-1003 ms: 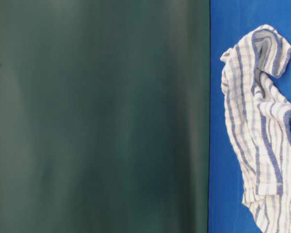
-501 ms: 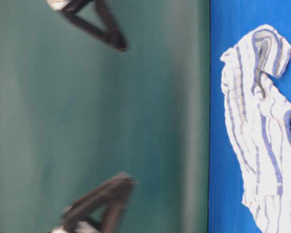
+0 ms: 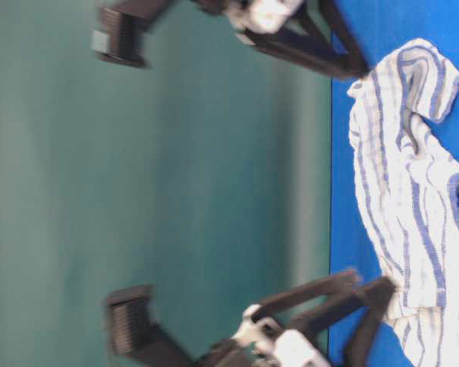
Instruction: Lift the towel with both arms.
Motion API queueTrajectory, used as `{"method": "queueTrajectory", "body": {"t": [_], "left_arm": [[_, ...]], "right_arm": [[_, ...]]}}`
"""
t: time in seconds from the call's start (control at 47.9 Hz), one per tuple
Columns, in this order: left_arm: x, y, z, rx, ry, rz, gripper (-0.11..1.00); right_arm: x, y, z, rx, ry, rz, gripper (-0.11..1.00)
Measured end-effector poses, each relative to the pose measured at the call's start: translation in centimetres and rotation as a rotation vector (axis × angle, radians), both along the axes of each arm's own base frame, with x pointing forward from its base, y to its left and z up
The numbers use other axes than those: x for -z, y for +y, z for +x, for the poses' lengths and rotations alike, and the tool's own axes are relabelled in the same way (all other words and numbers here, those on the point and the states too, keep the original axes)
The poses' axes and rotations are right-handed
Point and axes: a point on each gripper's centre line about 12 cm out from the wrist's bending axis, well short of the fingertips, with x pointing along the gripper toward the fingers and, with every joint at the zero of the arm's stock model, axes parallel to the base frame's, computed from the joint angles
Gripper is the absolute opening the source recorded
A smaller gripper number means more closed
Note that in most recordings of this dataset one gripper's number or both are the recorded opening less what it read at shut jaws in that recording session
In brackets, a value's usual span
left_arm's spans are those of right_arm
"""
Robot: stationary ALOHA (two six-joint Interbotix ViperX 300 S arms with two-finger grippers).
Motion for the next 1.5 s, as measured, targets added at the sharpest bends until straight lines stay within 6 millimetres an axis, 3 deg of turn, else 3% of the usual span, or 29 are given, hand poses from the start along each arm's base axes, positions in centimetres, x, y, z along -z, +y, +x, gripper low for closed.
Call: {"method": "queueTrajectory", "body": {"t": [0.334, 0.606, 0.668, 0.731, 0.919, 0.961, 1.044, 1.274, 1.504], "left_arm": [[4.9, 0.0, 0.3, -0.011, 0.096, -0.022, 0.89], [5.4, 0.1, 0.7, -0.014, 0.096, -0.025, 0.83], [5.4, 0.1, 0.7, -0.014, 0.098, -0.025, 0.75], [5.4, 0.1, 0.7, -0.012, 0.102, -0.023, 0.6], [5.8, 0.1, 0.4, -0.013, 0.139, -0.029, 0.1], [5.8, 0.1, 0.4, -0.012, 0.15, -0.028, 0.04], [5.9, 0.4, 0.2, -0.02, 0.165, -0.03, 0.04], [3.1, 0.9, -0.2, -0.037, 0.153, -0.034, 0.04], [-3.5, 0.8, -0.6, -0.034, 0.079, -0.025, 0.04]], "right_arm": [[5.4, 0.2, 1.1, -0.023, 0.079, 0.035, 0.63], [5.8, 0.1, 1.8, -0.022, 0.079, 0.038, 0.63], [5.7, 0.1, 1.9, -0.023, 0.076, 0.037, 0.61], [5.7, 0.0, 1.9, -0.024, 0.076, 0.035, 0.56], [5.6, -0.2, 2.0, -0.027, 0.079, 0.024, 0.07], [5.6, -0.3, 2.1, -0.026, 0.081, 0.024, 0.07], [5.6, -0.3, 2.0, -0.023, 0.088, 0.023, 0.07], [3.4, -0.3, 1.7, -0.014, 0.065, 0.009, 0.07], [-1.8, -0.7, 1.2, 0.013, 0.002, -0.028, 0.07]]}}
